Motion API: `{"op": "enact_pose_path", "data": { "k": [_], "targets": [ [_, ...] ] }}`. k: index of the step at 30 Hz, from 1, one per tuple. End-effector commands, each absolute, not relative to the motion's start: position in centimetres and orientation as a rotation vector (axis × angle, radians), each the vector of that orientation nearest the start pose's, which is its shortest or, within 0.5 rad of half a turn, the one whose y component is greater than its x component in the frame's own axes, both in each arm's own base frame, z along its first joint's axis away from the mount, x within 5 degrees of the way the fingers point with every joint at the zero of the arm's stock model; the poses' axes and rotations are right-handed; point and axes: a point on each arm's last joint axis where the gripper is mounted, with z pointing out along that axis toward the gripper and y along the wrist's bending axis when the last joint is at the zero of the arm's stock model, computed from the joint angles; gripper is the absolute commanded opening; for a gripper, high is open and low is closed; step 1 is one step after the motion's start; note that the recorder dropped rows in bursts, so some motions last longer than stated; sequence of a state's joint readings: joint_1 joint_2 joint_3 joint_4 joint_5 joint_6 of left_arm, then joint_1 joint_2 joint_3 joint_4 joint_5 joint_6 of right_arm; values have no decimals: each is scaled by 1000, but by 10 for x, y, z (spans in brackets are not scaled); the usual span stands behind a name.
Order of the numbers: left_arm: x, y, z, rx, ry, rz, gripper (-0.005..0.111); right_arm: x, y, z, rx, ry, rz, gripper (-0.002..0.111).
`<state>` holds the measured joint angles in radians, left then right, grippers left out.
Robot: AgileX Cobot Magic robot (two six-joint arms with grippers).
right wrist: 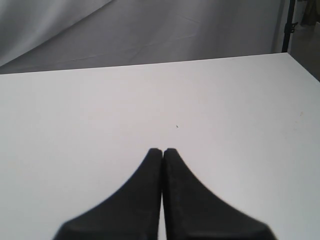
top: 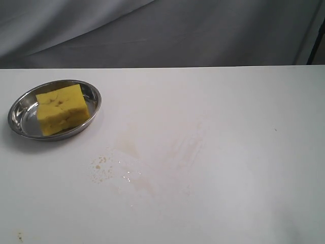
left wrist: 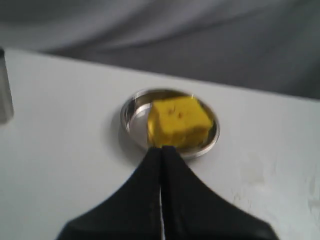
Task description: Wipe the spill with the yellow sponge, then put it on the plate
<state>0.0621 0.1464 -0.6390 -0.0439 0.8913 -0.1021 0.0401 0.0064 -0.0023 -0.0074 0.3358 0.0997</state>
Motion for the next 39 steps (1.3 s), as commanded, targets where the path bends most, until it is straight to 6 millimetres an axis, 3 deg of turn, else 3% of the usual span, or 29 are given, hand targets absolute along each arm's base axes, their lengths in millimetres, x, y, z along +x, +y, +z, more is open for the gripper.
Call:
{"op": "enact_pose_path", "data": {
  "k": [1,4,10,15,25,26,30,39],
  "targets": [
    [-18,-4,337,-133,1641,-63,0,54,1,184,47,1804,79,0],
    [-21,-3,343,-100,1613,-14,0,54,1,185,47,1801,79,0],
    [-4,-1,338,-74,1470,12,0,54,1,184,47,1804,79,0],
    [20,1,303,-77,1508,21,0,54,1,184,47,1804,79,0],
    [56,4,208,-69,1554,42,0,54,1,184,47,1804,79,0],
    [56,4,210,-68,1522,42,0,54,1,184,47,1804,79,0],
    [56,5,197,-40,1666,83,0,54,1,184,47,1804,79,0],
    [56,5,195,-54,1685,68,0,54,1,184,47,1804,79,0]
  ]
}}
